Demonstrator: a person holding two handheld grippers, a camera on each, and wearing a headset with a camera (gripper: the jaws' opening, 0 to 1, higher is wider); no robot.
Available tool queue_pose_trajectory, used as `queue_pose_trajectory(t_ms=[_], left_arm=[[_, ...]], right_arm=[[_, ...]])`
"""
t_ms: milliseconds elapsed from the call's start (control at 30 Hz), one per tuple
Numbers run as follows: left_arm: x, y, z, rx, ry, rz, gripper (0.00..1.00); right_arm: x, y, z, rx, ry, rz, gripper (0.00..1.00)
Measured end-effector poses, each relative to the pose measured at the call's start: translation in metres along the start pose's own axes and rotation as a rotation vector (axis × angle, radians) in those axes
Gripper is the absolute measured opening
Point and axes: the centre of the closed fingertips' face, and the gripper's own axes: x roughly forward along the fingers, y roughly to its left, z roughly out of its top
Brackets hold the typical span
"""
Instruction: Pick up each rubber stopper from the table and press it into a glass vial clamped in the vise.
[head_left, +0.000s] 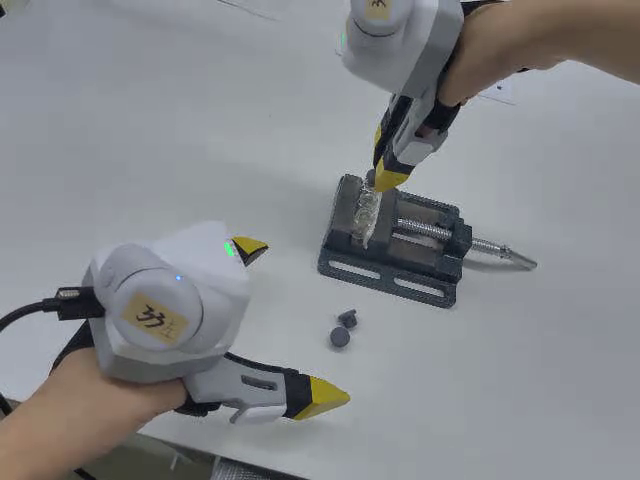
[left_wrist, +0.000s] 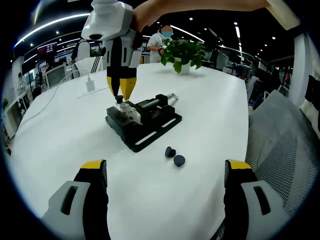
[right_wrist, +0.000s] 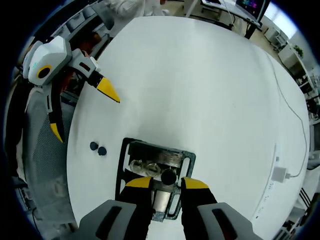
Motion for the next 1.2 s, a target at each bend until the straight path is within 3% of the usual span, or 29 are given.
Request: queue_pose_trajectory(t_ms=[300,367,433,733,1200], left_arm=[[0.0,0.006,0.002,-0.006,-0.007,0.012,0.97],[0.0,0.006,0.003,-0.005,-0.009,0.014,0.97],[0.001,0.006,0.003,-0.005,-0.01,0.017,0.97],[0.001,0.004,0.001,-0.013,-0.012,0.023,0.97],[-0.001,0.0,-0.006,-0.025,0.0,0.02,0.97]], right_arm=[[-0.017,-0.004,-0.007,-0.005,-0.041,0.001,0.18],[-0.02,0.002,-0.005,0.036,-0.071,0.016,0.14],[-0.022,0.004,-0.006,0.03,-0.075,0.016,0.13],[-0.015,0.014,0.005,0.055,-0.121,0.034,0.04],[-0.008,0.016,0.005,0.064,-0.116,0.041,0.01]])
